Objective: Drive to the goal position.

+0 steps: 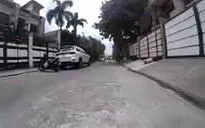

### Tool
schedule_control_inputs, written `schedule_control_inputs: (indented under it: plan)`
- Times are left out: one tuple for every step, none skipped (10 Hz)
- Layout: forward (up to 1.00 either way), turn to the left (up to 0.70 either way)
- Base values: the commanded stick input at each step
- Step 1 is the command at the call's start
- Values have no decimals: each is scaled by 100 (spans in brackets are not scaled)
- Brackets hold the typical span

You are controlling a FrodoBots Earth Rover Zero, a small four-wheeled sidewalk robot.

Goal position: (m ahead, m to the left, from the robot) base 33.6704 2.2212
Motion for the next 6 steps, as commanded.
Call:
schedule_control_inputs:
  plan:
    - [100,-38]
    - [100,-40]
    - [100,-4]
    - [100,0]
    - [100,0]
    - [100,0]
